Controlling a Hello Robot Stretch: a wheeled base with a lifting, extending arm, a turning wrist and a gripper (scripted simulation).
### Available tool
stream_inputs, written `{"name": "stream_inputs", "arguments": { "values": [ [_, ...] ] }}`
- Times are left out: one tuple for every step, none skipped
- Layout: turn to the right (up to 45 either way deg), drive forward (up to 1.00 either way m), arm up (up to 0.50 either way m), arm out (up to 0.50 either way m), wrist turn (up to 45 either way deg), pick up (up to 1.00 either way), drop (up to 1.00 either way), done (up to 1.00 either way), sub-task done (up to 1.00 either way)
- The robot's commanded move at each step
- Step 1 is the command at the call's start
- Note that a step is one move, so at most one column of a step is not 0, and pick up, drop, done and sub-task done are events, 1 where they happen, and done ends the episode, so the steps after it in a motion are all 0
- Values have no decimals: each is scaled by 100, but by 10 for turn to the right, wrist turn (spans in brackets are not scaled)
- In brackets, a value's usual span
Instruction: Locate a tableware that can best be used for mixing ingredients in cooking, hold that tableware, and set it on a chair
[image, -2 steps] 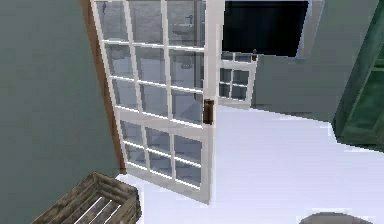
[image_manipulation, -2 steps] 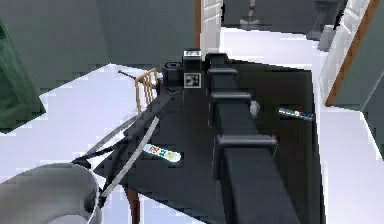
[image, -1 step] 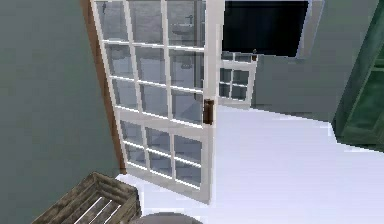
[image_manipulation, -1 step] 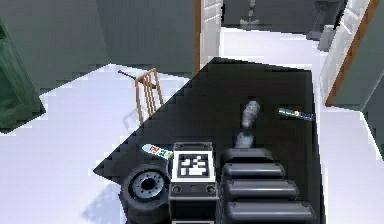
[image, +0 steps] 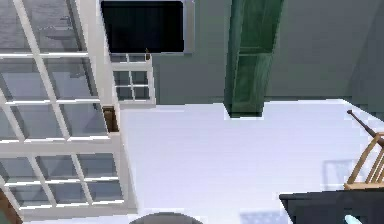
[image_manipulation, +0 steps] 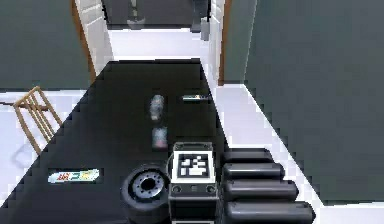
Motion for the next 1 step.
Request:
{"name": "stream_inputs", "arguments": {
  "values": [
    [0,80,0,0,0,0,0,0,0]
  ]
}}
